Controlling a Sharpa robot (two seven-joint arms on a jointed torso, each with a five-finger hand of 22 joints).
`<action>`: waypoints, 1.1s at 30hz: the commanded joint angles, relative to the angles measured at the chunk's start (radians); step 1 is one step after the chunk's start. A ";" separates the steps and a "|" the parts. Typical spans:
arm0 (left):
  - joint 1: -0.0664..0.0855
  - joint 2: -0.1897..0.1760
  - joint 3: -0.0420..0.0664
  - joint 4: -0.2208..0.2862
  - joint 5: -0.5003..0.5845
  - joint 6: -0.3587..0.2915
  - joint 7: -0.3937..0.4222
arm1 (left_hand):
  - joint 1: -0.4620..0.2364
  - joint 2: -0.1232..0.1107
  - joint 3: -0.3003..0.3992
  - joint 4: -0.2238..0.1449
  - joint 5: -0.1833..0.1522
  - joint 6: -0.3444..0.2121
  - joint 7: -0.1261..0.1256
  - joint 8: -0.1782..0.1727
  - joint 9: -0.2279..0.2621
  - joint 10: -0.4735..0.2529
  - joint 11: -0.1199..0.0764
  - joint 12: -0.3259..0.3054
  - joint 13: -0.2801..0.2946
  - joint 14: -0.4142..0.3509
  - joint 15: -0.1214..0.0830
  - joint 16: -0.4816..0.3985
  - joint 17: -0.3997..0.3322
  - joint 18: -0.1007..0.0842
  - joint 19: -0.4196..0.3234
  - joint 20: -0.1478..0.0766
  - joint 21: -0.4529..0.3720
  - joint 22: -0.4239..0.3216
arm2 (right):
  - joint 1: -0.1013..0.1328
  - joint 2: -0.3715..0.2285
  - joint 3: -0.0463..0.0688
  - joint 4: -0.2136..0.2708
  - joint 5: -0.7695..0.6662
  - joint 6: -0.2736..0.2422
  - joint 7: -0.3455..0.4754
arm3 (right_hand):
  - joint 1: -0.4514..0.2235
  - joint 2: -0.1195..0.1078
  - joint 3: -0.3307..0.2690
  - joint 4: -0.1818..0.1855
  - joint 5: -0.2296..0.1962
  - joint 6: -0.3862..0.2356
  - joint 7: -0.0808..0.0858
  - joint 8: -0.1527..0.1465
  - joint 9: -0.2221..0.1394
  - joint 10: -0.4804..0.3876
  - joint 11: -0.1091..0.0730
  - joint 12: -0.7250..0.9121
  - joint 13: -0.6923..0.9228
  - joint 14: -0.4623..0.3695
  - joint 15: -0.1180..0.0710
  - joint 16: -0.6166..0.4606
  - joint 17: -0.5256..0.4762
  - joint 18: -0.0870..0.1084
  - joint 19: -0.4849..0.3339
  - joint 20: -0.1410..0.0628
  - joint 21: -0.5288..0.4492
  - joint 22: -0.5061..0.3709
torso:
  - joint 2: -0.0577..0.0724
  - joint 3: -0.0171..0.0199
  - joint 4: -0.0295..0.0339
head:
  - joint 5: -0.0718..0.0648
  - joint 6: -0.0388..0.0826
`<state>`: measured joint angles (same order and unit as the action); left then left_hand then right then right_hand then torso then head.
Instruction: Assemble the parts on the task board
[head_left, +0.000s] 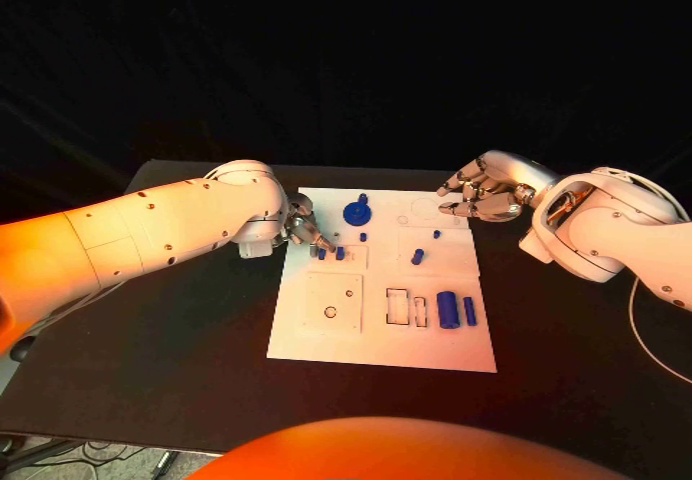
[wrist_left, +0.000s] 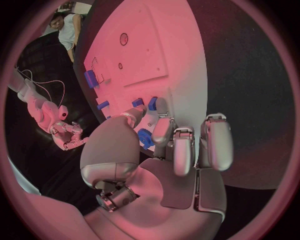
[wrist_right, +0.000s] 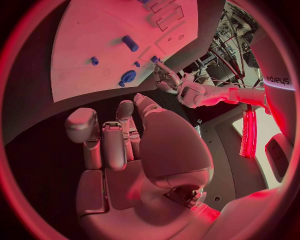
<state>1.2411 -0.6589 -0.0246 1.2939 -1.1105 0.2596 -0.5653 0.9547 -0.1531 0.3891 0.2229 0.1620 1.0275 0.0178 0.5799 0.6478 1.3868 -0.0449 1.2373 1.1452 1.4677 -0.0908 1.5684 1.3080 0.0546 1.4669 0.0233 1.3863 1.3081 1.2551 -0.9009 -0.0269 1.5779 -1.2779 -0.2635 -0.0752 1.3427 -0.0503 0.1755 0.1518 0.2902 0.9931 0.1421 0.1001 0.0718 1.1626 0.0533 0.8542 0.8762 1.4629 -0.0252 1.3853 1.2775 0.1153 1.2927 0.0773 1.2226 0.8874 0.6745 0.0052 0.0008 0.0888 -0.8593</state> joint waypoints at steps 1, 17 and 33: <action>0.001 -0.015 0.007 0.019 0.013 -0.091 0.028 | -0.007 0.003 -0.041 0.017 -0.004 0.004 -0.001 -0.007 -0.001 0.006 -0.004 0.001 -0.001 0.103 -0.008 0.002 0.263 -0.007 0.023 -0.010 0.004 0.131 | -0.001 0.000 0.000 0.000 -0.002 0.010 0.005 | 0.010 -0.003 0.002 0.003 0.003 -0.008 0.002 0.006 -0.001 0.007 -0.001 0.005 0.000 0.049 -0.001 -0.005 0.000 0.010 -0.007 0.001 -0.007 -0.001 | 0.000 0.0014 0.0001 | -0.001 -0.001; 0.016 -0.044 0.022 0.036 0.164 -0.304 0.279 | 0.215 0.042 -0.194 0.017 0.007 -0.220 0.105 -0.108 -0.060 -0.413 0.090 -0.462 -0.461 -0.134 0.068 -0.380 -0.229 0.112 -0.335 0.048 -0.692 -0.320 | -0.001 -0.001 0.000 -0.002 -0.002 0.009 0.005 | 0.010 -0.004 0.002 0.004 0.004 -0.008 0.002 0.006 -0.001 0.005 -0.001 0.003 -0.003 0.049 0.000 -0.005 -0.001 0.010 -0.008 0.001 -0.008 -0.004 | 0.000 0.0009 -0.0002 | -0.006 0.004; -0.020 0.059 -0.017 -0.040 -0.189 -0.427 0.586 | 0.510 0.016 -0.069 -0.146 -0.029 -0.112 0.128 -0.373 -0.389 -0.433 0.142 -0.880 -0.931 -0.307 0.110 -0.823 -0.692 0.129 -0.361 0.097 -0.933 -0.511 | -0.001 0.003 0.000 -0.004 -0.002 0.009 0.007 | 0.011 -0.004 0.003 0.005 0.005 -0.008 0.002 0.006 -0.001 0.005 -0.001 0.002 -0.004 0.048 0.000 -0.007 -0.003 0.011 -0.008 0.001 -0.009 -0.005 | 0.001 0.0017 -0.0005 | -0.017 0.016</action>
<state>1.2226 -0.6052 -0.0418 1.2595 -1.1755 -0.1147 -0.0553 1.4659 -0.1343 0.3186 0.0836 0.1352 0.9101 0.1459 0.2101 0.2632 0.9488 0.0968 0.3617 0.2202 1.1592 0.0193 0.7439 0.6177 0.1716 1.1033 0.1198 0.4567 0.7980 1.2547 -0.8987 -0.0269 1.5743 -1.2772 -0.2633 -0.0747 1.3467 -0.0543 0.1754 0.1518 0.2902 0.9931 0.1421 0.1002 0.0718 1.1626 0.0533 0.8541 0.8732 1.4629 -0.0252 1.3853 1.2752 0.1153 1.2927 0.0773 1.2166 0.8835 0.6752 0.0060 0.0001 0.0727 -0.8441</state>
